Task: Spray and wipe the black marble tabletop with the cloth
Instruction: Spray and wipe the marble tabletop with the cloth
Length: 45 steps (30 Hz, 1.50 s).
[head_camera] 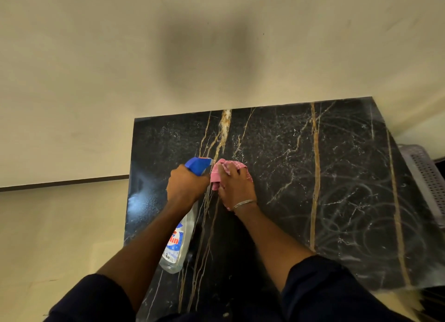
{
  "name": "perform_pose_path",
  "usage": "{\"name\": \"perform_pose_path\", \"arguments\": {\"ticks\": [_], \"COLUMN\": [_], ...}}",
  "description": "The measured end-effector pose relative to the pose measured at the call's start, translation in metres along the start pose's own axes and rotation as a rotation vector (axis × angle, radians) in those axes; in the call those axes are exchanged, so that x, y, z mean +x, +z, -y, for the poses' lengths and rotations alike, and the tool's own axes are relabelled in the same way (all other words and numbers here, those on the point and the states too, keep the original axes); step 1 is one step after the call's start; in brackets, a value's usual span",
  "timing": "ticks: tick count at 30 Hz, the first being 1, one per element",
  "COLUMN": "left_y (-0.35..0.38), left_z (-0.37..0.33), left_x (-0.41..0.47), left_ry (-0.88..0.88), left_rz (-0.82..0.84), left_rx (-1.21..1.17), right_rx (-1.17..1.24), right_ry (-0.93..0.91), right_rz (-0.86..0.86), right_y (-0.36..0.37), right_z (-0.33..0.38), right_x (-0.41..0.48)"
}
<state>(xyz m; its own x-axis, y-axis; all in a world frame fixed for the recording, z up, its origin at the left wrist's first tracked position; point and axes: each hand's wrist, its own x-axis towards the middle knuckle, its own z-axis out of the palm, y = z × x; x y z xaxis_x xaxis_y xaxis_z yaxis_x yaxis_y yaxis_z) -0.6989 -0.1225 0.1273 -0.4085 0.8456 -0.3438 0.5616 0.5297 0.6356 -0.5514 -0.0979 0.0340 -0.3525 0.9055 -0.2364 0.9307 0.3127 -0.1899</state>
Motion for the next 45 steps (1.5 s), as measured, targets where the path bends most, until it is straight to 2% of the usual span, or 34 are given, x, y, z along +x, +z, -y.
{"name": "perform_pose_path", "arguments": {"ticks": [8,13,15,20,24,28,31,33,36,38,42,45], "left_y": [-0.002,0.006,0.01,0.019,0.022,0.025,0.027,0.027,0.028,0.029,0.029,0.028], "left_z": [0.01,0.01,0.007,-0.006,-0.012,-0.012,-0.013,-0.015,-0.018,-0.018,-0.018,-0.015], "left_x": [-0.001,-0.004,-0.005,-0.011,-0.01,-0.008,-0.008,-0.009,-0.014,-0.018,-0.023,-0.027], "left_ry": [0.021,-0.004,-0.015,-0.019,-0.022,-0.013,-0.006,0.001,-0.005,-0.001,0.023,0.065], "left_rz": [0.02,0.025,0.034,-0.008,-0.027,-0.016,-0.017,-0.016,-0.044,-0.066,-0.073,-0.03], "left_rx": [-0.001,0.008,0.011,0.008,-0.026,-0.033,-0.011,0.0,0.0,0.01,0.039,0.044], "right_rx": [0.008,0.112,0.106,0.038,-0.033,0.006,0.036,0.016,0.03,0.046,0.043,0.032], "right_ry": [0.34,0.51,0.43,0.08,-0.075,0.066,0.208,0.294,0.411,0.378,0.144,0.035], "right_rz": [-0.112,-0.133,-0.131,-0.063,-0.074,-0.17,-0.163,-0.16,-0.162,-0.15,-0.113,-0.082], "right_y": [-0.01,-0.012,-0.007,0.004,0.001,-0.009,-0.014,-0.013,-0.011,-0.007,0.011,0.013], "right_z": [-0.117,-0.092,-0.066,-0.008,-0.035,-0.096,-0.135,-0.139,-0.108,-0.078,-0.023,-0.014], "right_x": [-0.014,-0.014,-0.012,-0.015,-0.018,-0.017,-0.016,-0.015,-0.016,-0.017,-0.025,-0.031]}}
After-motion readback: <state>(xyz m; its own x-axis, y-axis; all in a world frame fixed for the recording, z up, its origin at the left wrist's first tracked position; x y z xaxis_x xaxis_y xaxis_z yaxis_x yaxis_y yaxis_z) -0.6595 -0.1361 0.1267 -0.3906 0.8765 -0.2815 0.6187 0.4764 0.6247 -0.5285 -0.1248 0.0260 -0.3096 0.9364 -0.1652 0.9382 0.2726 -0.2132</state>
